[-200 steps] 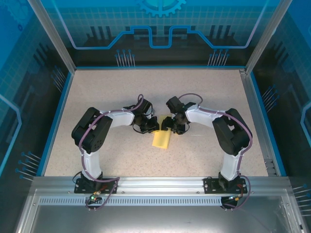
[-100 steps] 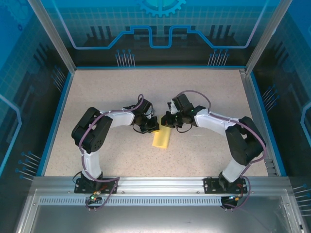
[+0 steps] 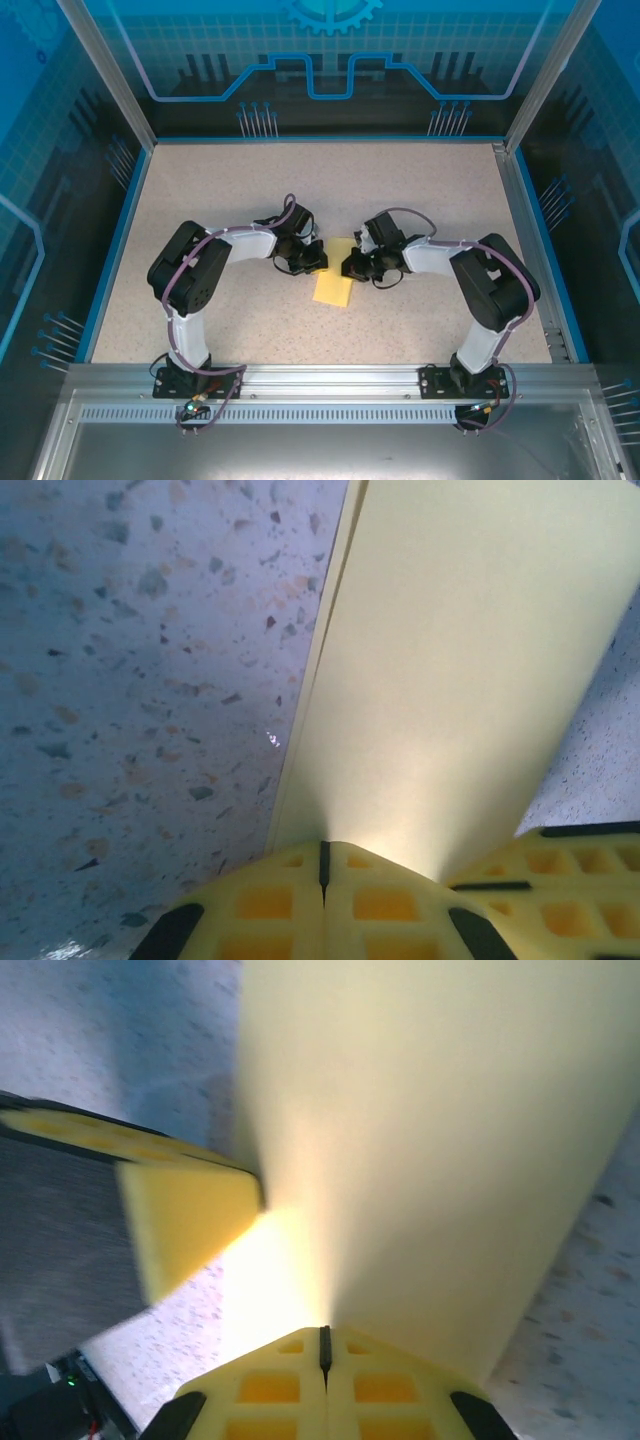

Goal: Fold a paper plane with a square sheet of paper (pick it up from the middle)
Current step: Fold the square sheet of paper in half at the center of the table.

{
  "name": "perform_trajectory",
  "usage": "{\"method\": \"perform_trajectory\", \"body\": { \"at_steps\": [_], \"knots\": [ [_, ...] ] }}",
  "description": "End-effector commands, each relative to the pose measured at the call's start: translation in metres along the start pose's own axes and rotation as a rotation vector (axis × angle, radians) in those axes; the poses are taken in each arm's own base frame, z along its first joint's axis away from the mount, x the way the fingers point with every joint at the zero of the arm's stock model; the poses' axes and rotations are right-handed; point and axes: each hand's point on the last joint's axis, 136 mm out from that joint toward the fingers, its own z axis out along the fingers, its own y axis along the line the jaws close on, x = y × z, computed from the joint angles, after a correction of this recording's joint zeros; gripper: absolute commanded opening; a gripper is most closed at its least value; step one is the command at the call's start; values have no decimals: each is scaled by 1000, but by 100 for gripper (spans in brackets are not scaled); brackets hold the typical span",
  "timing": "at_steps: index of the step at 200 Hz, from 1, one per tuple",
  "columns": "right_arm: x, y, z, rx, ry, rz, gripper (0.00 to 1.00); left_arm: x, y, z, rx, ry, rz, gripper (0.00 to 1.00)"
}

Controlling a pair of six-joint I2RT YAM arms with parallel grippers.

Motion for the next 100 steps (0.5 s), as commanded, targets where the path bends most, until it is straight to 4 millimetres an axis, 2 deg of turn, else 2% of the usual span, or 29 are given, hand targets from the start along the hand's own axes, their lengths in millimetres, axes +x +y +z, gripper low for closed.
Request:
{"method": "perform_trajectory", "body": {
  "at_steps": [1,34,57,72,100],
  "knots": [
    [9,-16,5,8,30,1,3,12,34,11,-106,48,-42,0],
    [18,-38,9,44,39,18,3,12,35,12,-108,49,-46,0],
    [21,-41,10,46,53,9,2,12,35,12,-108,50,-43,0],
    [19,-31,6,4,35,-14,3,12,35,11,-107,51,-45,0],
    [10,3,-10,-94,-15,-82,5,13,35,12,-109,52,-46,0]
  ]
}}
